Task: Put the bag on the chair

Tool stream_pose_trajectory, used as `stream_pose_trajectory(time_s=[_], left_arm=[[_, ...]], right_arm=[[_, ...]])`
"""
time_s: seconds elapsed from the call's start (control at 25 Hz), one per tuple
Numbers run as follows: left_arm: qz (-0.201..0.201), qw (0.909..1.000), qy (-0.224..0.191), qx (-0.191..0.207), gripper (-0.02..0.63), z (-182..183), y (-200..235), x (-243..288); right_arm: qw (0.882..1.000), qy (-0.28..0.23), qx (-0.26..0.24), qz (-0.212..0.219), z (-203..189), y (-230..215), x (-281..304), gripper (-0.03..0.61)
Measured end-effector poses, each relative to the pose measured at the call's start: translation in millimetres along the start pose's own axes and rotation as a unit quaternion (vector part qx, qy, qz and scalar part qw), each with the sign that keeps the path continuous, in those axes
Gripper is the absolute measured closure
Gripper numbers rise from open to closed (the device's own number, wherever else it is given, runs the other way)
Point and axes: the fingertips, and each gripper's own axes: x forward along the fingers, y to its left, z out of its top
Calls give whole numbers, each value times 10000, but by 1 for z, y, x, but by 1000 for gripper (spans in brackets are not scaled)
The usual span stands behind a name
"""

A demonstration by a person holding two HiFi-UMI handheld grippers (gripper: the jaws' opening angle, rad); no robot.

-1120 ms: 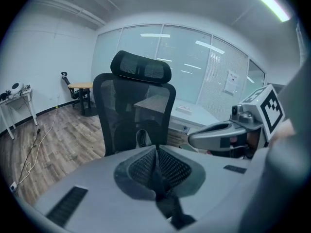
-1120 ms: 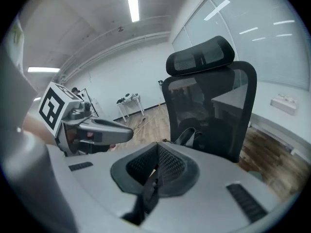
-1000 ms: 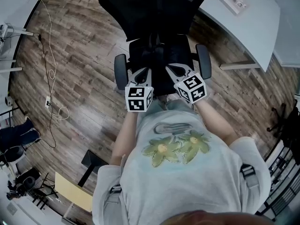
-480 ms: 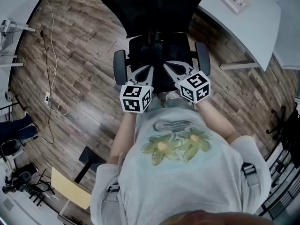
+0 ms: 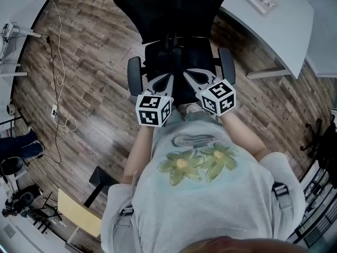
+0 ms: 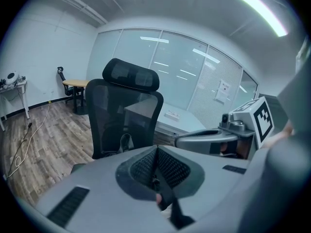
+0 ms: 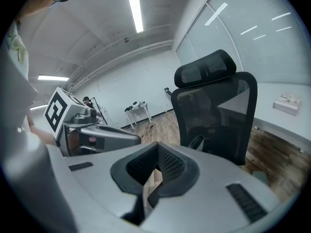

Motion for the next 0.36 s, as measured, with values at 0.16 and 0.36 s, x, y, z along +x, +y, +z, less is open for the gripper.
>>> stream_pose_trajectory(time_s=[0.16,0.36], left_arm=[[18,10000,2,20,597,2,2,0],[30,10000,-2,11,597,1,6,2]], right_arm=[[10000,-3,20,-35,-1,0,0,571],[9999,16,103,-9,-5,-1,5,571]])
